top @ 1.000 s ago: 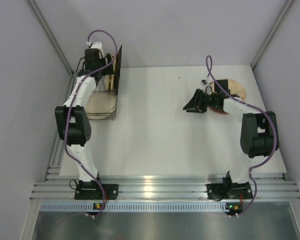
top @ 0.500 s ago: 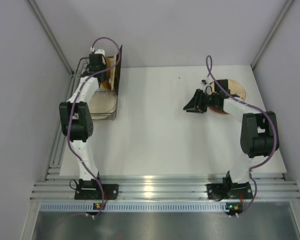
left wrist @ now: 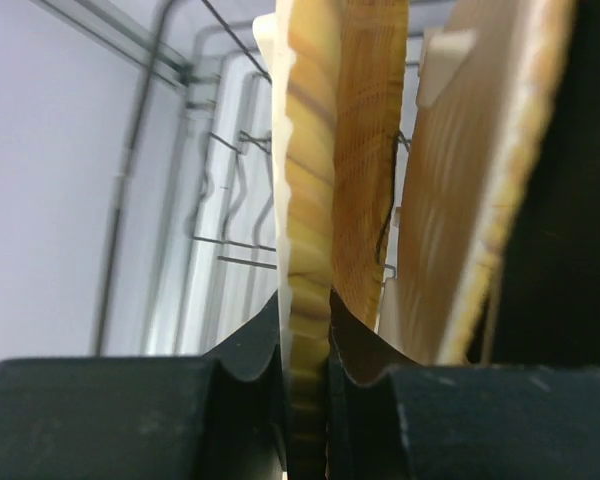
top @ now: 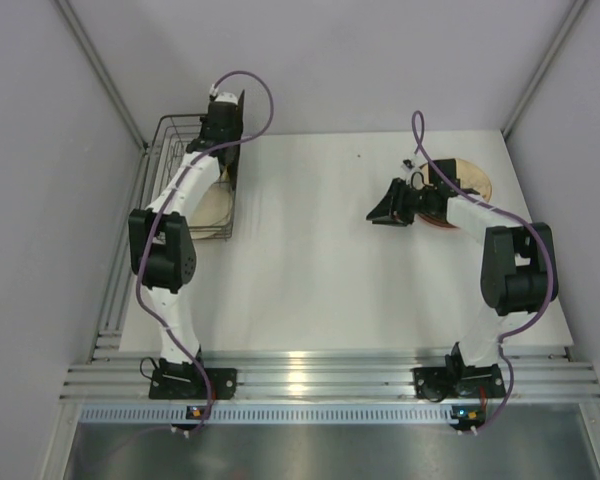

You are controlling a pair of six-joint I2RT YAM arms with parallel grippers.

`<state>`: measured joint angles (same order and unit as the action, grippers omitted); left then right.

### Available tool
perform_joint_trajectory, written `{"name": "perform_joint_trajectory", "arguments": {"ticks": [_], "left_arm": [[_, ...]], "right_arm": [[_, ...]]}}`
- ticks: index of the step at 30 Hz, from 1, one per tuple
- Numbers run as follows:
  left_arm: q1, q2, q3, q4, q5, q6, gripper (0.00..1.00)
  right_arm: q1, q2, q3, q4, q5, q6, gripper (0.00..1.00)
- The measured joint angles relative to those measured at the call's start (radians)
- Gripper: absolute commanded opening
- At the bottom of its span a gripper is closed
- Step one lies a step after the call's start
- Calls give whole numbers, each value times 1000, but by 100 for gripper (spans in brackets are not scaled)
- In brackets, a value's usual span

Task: Unload the plates from the dish rack
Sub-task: Grab a plate with the left arm, then place the plate on the table

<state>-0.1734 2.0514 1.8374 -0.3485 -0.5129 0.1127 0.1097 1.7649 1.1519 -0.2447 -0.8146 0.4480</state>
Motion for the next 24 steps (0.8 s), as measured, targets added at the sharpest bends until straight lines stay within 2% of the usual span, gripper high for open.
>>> {"name": "perform_joint_trajectory", "arguments": {"ticks": [13,17,20,24], "left_arm": [[-203,-194,0,129,-365,226,0],[-267,-264,-19,122,-419,225,0],[-323,-354,-28,59,-343,151,0],[-358,-527,-97,16,-36,-34,0]], "right_arm": [[0,0,0,26,-27,6,34],[0,-4,-6,76,-58,30,34],[0,-30,-35,131,-82,62,35],[-4,-84,-62,187,-93,97,41]]}}
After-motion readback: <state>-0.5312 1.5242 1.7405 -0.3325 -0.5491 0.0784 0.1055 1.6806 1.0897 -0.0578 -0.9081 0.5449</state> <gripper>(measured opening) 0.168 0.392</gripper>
